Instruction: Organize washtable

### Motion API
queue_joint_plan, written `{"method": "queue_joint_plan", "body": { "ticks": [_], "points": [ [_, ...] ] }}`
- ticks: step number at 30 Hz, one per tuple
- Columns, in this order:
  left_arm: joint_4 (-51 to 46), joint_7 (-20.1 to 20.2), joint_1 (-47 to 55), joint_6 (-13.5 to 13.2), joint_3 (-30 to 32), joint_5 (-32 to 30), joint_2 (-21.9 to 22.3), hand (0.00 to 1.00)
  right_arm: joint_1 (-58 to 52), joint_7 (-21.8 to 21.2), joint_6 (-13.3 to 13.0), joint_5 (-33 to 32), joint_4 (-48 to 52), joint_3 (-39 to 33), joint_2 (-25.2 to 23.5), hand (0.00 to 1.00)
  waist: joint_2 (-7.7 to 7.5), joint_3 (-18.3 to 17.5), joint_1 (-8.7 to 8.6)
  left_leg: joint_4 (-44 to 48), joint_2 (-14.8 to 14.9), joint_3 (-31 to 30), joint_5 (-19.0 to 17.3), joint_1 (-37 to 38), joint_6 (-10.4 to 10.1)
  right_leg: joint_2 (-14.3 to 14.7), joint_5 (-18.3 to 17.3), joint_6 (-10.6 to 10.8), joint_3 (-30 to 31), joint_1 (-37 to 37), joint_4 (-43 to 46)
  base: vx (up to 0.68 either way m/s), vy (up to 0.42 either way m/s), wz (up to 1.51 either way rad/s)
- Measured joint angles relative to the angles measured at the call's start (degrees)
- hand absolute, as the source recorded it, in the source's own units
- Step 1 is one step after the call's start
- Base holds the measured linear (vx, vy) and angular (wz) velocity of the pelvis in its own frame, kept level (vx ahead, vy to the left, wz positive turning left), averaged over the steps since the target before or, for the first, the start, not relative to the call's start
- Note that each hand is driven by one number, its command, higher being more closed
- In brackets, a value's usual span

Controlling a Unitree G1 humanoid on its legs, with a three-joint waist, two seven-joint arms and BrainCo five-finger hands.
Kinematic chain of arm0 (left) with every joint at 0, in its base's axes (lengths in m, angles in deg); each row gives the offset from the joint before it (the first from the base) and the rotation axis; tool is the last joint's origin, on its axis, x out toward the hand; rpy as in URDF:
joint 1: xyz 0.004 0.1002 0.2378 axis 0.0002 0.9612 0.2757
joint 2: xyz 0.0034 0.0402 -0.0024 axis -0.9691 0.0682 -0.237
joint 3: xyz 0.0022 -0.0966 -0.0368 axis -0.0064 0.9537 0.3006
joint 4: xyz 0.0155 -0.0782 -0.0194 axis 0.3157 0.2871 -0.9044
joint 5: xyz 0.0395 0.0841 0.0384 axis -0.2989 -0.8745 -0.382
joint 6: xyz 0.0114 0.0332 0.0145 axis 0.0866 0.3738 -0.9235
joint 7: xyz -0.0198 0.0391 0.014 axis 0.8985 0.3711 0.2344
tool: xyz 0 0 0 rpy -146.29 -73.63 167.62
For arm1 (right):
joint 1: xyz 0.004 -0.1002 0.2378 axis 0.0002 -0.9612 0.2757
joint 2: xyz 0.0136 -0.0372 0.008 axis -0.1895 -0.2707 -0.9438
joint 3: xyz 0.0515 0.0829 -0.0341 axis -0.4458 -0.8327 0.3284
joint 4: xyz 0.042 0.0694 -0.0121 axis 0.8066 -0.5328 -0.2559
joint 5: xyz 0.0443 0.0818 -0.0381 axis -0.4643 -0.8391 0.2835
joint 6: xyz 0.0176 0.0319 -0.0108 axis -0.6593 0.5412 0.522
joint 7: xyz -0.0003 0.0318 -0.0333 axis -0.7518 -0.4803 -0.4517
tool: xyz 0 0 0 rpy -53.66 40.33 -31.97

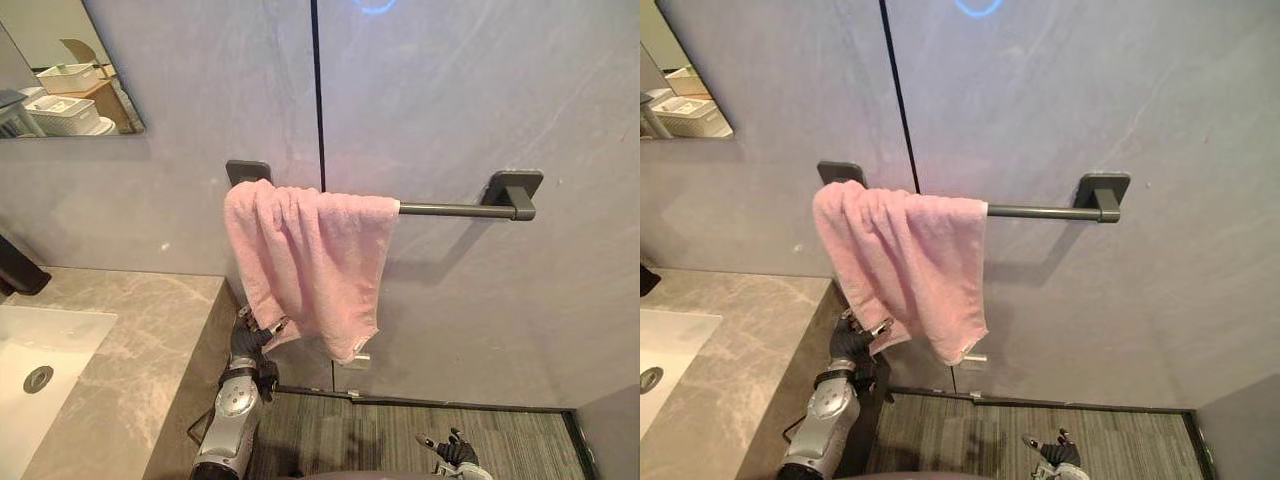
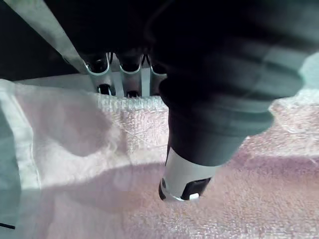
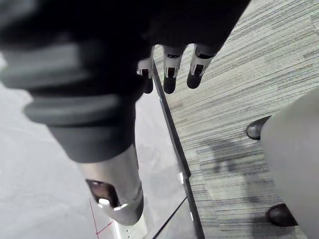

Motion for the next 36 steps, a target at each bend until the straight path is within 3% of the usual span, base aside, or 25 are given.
{"method": "queue_joint_plan", "body": {
  "ticks": [11, 21, 36],
  "points": [
    [-0.7, -0.3, -2.2, -0.1, 0.2, 0.3, -0.9, 1.00, 1.6, 0.0, -0.7, -0.4, 3.8, 1.8, 0.5, 0.00, -0.38, 1.4, -0.88, -0.1, -0.3, -0.8, 0.0, 0.4, 0.0, -0.1, 0.1, -0.2, 0.1, 0.9, -1.0, 0.01, -0.002, 0.00],
    [-9.0, -1.4, -1.9, -1.1, 1.2, 0.3, -0.6, 1.00, -2.4, -4.0, -4.4, -1.8, 29.9, 7.8, 2.1, 0.00, 0.19, 1.9, -1.29, -0.1, -0.1, 0.2, -0.2, 1.0, 0.3, -0.1, 0.5, 0.1, 1.6, 0.9, -1.0, -0.02, 0.003, -0.06],
    [-13.7, -1.2, -1.6, -3.4, 1.8, 0.3, 1.6, 1.00, -3.9, -9.7, -7.5, -2.4, 52.1, 13.2, 3.3, 0.00, -0.05, 3.0, -1.16, 0.9, -0.4, 0.1, -0.8, 1.4, 0.9, -0.2, -0.8, 0.4, 2.7, 0.0, 1.7, -0.01, -0.005, -0.03]
  ]
}}
